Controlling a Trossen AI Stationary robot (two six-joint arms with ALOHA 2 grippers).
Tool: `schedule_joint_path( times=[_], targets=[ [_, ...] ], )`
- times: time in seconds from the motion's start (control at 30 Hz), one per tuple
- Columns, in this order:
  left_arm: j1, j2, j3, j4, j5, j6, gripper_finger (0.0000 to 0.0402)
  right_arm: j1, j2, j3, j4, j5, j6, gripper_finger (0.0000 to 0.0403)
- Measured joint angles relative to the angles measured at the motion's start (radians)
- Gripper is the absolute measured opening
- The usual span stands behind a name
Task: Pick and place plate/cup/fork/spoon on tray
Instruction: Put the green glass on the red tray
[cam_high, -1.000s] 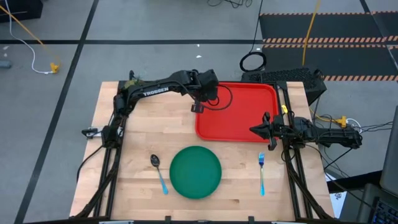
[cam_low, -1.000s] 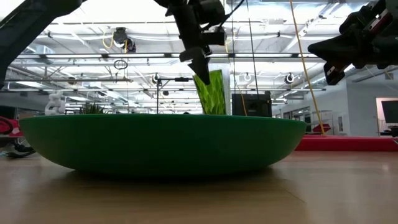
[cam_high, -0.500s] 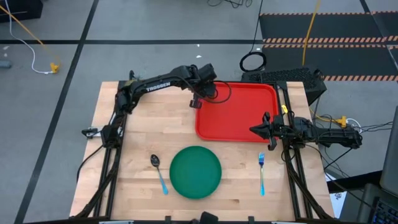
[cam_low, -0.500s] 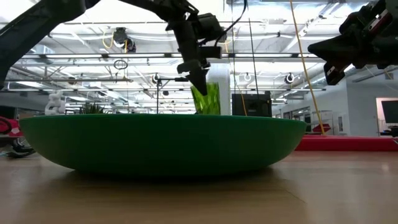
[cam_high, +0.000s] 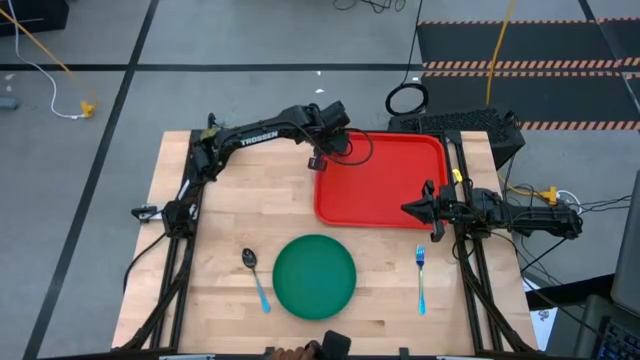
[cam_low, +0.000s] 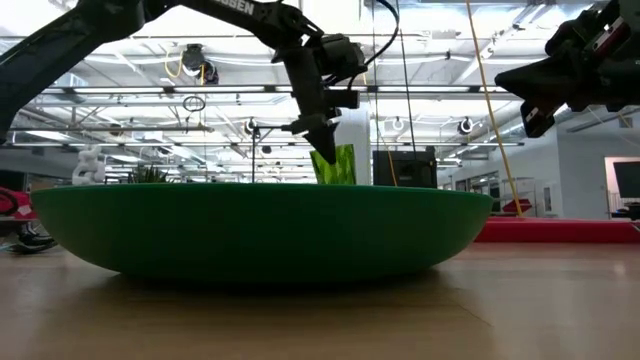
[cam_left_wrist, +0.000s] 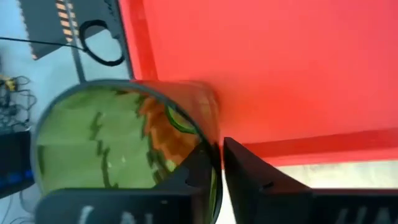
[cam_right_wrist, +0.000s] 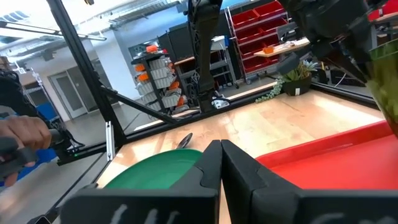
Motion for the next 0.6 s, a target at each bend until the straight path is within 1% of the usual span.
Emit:
schedule_joint_path(
  times=[0.17, 0.3, 0.43, 0.6],
  targets=[
    [0.0, 0.0, 0.0, 0.014, -0.03, -0.02, 0.0103, 0.0, 0.0, 0.0, 0.0, 0.0, 0.0, 0.0],
    [0.0, 0.0, 0.0, 0.046, -0.031, -0.025, 0.013, 0.0, 0.0, 0.0, 0.0, 0.0, -0.001, 0.0],
    [0.0, 0.0, 0.0, 0.062, -0.031, -0.028, 0.0145, 0.0, 0.0, 0.0, 0.0, 0.0, -0.001, 0.0],
    [0.0, 0.0, 0.0, 0.082, -0.031, -0.066, 0.0149, 0.0, 0.0, 0.0, 0.0, 0.0, 0.005, 0.0]
  ],
)
